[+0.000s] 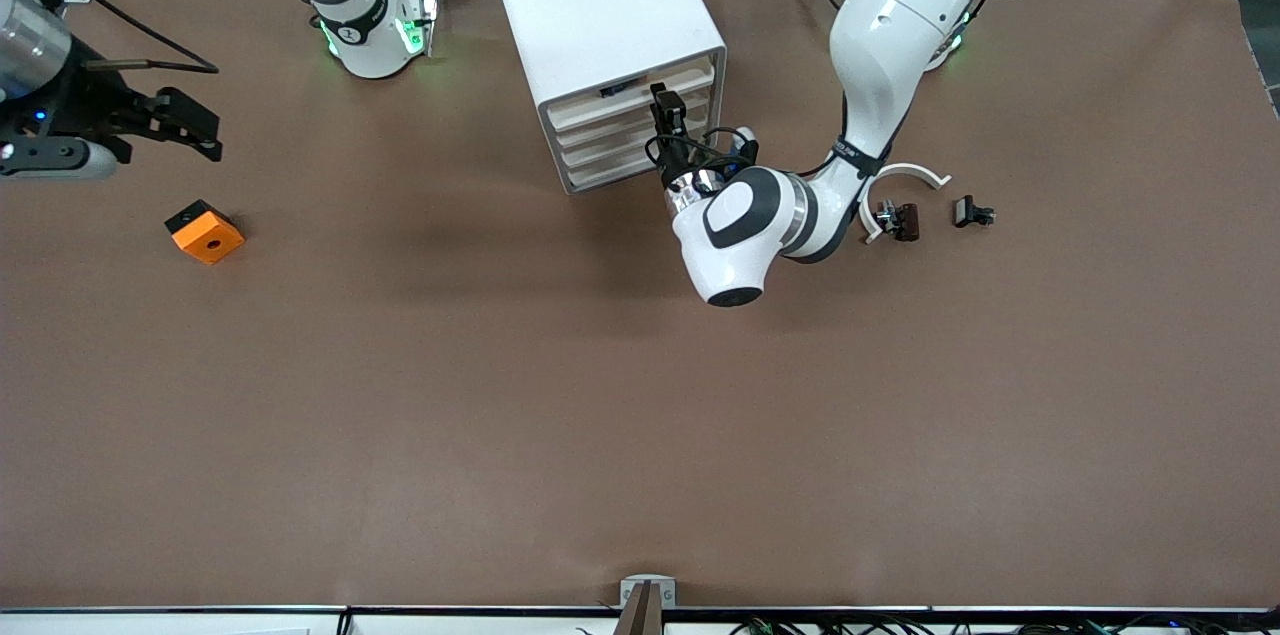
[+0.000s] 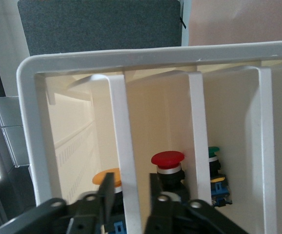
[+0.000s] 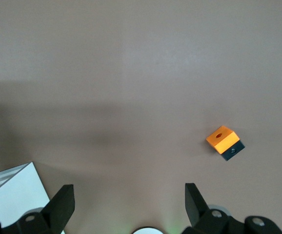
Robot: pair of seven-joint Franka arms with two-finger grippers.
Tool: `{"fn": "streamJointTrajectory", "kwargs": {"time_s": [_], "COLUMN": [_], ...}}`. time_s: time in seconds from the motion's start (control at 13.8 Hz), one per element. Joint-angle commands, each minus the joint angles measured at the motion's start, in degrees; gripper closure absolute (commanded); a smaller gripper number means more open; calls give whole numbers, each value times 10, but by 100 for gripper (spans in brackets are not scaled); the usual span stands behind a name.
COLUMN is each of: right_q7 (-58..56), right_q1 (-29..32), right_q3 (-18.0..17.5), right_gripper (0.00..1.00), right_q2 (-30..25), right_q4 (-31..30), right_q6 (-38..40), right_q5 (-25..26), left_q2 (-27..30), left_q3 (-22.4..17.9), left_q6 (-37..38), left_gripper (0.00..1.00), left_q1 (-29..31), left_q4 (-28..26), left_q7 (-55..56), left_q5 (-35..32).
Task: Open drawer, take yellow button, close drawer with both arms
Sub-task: 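Pull the drawer open with the left gripper while the right gripper approaches, then grasp the yellow button with the right gripper while the left gripper releases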
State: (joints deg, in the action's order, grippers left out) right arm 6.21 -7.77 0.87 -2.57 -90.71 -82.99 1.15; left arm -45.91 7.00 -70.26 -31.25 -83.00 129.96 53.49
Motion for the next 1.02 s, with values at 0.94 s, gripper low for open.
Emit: {"fn": "streamJointTrajectory", "kwargs": {"time_s": [0.94], "right_q7": [780], "right_q1": [-345], "right_q3": [0], "right_gripper": [0], "right_q2": [82], "right_q4": [6], "right_q6": [-148], "right_q5": [-67], "left_q2": [-31], "left_q3": [-12], "left_q6": [-59], "left_gripper": [93], "left_q1": [136], "left_q4": [74], "left_q7": [-11], "left_q5": [29]}}
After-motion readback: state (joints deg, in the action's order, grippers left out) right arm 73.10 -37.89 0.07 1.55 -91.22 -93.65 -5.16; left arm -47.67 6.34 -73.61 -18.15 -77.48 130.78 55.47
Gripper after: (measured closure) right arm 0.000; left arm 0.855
